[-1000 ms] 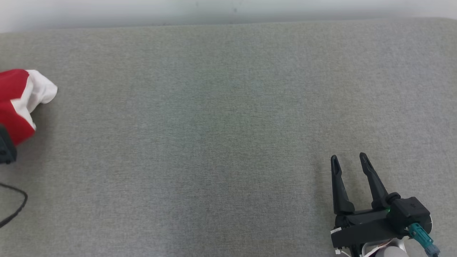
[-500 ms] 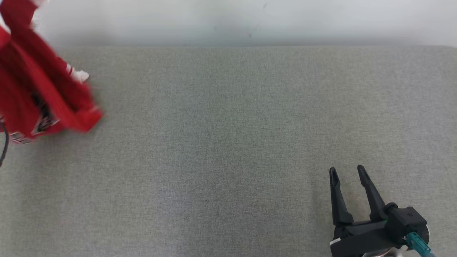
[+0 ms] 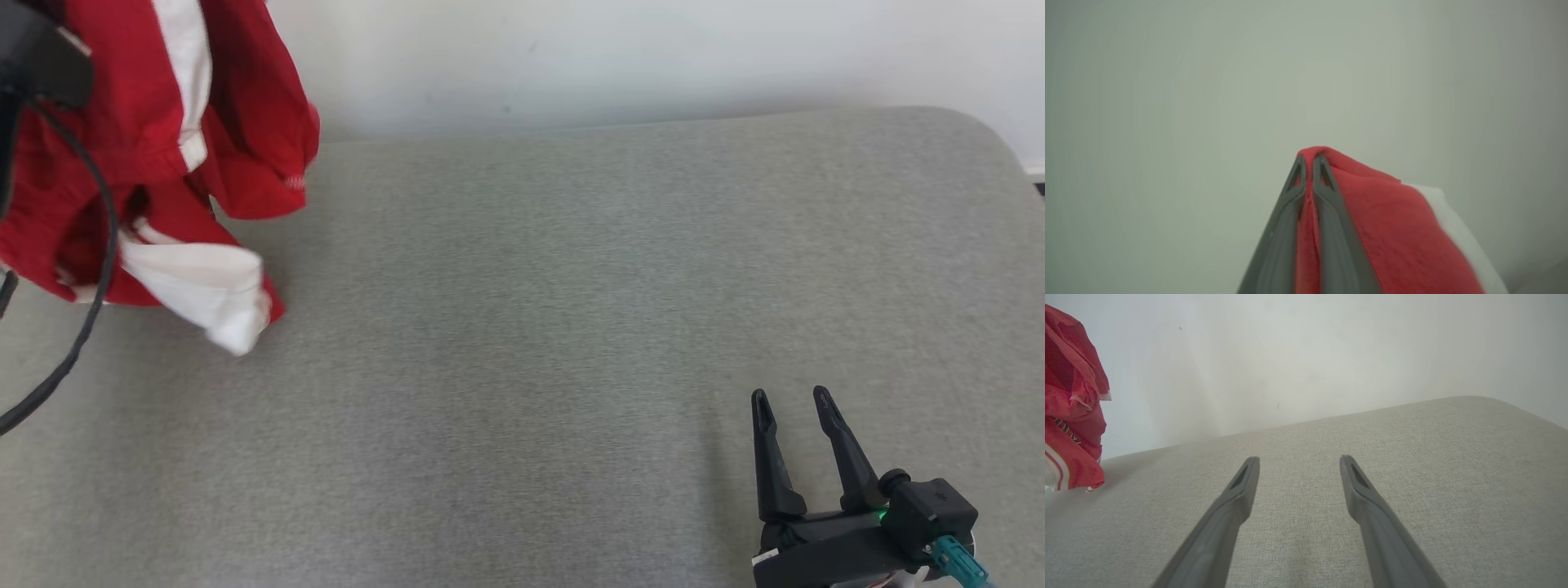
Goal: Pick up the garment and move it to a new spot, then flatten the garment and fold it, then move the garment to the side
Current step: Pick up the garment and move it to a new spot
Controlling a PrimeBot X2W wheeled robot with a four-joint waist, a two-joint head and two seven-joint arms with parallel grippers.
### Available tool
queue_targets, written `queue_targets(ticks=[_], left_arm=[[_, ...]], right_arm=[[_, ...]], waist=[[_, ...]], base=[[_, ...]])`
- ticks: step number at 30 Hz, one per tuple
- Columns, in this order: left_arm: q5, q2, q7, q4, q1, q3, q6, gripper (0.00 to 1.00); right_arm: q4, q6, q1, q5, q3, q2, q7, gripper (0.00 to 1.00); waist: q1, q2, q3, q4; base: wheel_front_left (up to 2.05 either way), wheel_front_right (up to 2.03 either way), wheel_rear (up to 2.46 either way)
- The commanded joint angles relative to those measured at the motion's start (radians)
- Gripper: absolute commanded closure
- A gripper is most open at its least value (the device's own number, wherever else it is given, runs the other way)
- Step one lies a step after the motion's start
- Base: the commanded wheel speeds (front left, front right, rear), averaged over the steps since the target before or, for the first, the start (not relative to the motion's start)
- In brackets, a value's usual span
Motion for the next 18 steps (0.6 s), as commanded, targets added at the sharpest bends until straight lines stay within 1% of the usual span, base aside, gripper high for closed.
queue_targets(ticks=[1, 5, 10, 13, 18], left_arm=[[0.0, -0.008, 0.01, -0.016, -0.021, -0.006, 0.001, 1.0], [0.001, -0.045, 0.039, -0.068, -0.057, -0.039, -0.002, 1.0], [-0.006, -0.101, 0.063, -0.099, -0.092, -0.083, -0.005, 1.0], [-0.01, -0.136, 0.072, -0.099, -0.097, -0.112, -0.008, 1.0], [-0.013, -0.167, 0.081, -0.081, -0.079, -0.158, -0.015, 1.0]], right_arm=[[0.002, -0.002, 0.007, 0.013, 0.002, 0.0, -0.001, 0.0], [0.006, -0.002, 0.008, 0.03, 0.01, 0.0, -0.001, 0.0], [0.007, -0.002, 0.015, 0.048, 0.007, 0.0, -0.001, 0.0], [0.011, -0.002, 0.017, 0.054, 0.0, 0.0, -0.001, 0.0], [0.012, -0.002, 0.012, 0.061, -0.003, 0.0, -0.001, 0.0]], waist=[[0.0001, 0.0, -0.01, -0.046], [0.0001, 0.0, -0.014, -0.108], [0.0001, 0.0, -0.014, -0.173], [0.0001, 0.0, -0.009, -0.202], [0.0001, 0.0, 0.009, -0.232]], base=[[0.0, 0.0, 0.0], [0.0, 0.0, 0.0], [0.0, 0.0, 0.0], [0.0, 0.0, 0.0], [0.0, 0.0, 0.0]])
